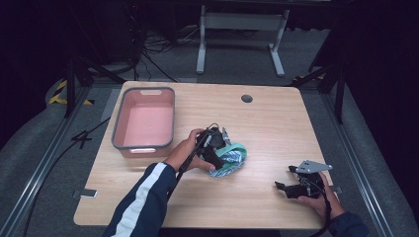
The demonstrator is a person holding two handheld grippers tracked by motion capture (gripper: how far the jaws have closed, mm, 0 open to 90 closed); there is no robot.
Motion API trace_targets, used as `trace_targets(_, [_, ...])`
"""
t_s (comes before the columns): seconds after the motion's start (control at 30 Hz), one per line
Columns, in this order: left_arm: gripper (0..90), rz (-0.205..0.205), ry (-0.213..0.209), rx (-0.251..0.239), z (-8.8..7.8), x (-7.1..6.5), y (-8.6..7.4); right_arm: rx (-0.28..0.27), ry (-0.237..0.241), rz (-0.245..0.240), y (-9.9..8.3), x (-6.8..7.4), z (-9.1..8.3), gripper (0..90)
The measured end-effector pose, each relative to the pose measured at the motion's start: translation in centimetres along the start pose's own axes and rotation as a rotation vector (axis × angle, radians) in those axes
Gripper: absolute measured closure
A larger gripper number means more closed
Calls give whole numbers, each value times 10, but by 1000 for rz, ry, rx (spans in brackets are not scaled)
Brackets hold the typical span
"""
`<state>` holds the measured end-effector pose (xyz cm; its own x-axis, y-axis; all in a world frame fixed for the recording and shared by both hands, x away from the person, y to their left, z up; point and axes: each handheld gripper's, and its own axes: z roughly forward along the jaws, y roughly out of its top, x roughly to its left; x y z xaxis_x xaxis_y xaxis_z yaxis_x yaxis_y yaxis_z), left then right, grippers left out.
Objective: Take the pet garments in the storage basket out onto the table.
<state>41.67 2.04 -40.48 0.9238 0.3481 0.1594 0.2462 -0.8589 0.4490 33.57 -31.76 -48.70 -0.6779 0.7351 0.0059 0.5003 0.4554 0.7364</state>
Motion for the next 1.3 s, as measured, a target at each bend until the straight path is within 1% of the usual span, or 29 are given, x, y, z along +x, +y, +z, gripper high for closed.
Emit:
trace_targets(0.1, [184,24,9,1,-5,-2,-2,0,0,0,0,0,0,150])
trace_targets(0.13, [181,37,24,8,-8,-3,-3,1,0,0,0,0,0,150])
trace_targets(0.17, [182,41,31,17,-10,-4,-3,0,0,0,0,0,0,150])
trace_targets(0.2, [189,58,37,15,-11,-5,-4,1,0,-1,0,0,0,150])
trace_targets(0.3, [191,72,46,20,-16,-7,-5,0,0,0,0,0,0,150])
trace_targets(0.33, [193,85,51,24,-18,-9,-6,0,0,0,0,0,0,150])
trace_targets(0.37, [194,82,59,26,-20,-10,-7,0,0,0,0,0,0,150])
trace_targets(0.4, [202,93,66,26,-21,-10,-7,0,0,-1,0,0,0,150])
trace_targets(0.47, [218,99,80,21,-24,-12,-9,0,0,0,0,0,0,150])
trace_targets(0.57, [221,114,82,6,-29,-15,-12,0,0,0,0,0,0,150])
trace_targets(0.63, [224,127,95,12,-32,-17,-14,0,0,0,0,0,0,150])
trace_targets(0.7, [223,126,92,8,-34,-19,-18,0,0,0,0,0,0,150])
trace_targets(0.77, [219,130,99,15,-36,-19,-22,0,0,0,0,0,0,150])
trace_targets(0.8, [221,126,93,17,-38,-19,-24,0,0,0,0,0,0,150])
trace_targets(0.87, [218,121,105,18,-40,-19,-28,0,0,0,0,0,0,150])
trace_targets(0.93, [218,120,97,19,-42,-19,-32,0,0,0,0,0,0,150])
trace_targets(1.0, [215,114,114,9,-44,-20,-37,0,0,0,0,0,0,150])
trace_targets(1.07, [213,112,109,5,-47,-21,-42,0,-1,0,0,0,0,150])
trace_targets(1.1, [206,107,113,3,-48,-22,-44,0,-1,0,0,0,0,150])
trace_targets(1.23, [208,118,125,7,-53,-25,-53,0,-1,0,0,0,0,150])
trace_targets(1.27, [207,114,131,-2,-54,-26,-56,1,0,-1,0,0,0,150])
trace_targets(1.3, [208,113,134,2,-55,-27,-59,0,0,-1,0,0,0,150])
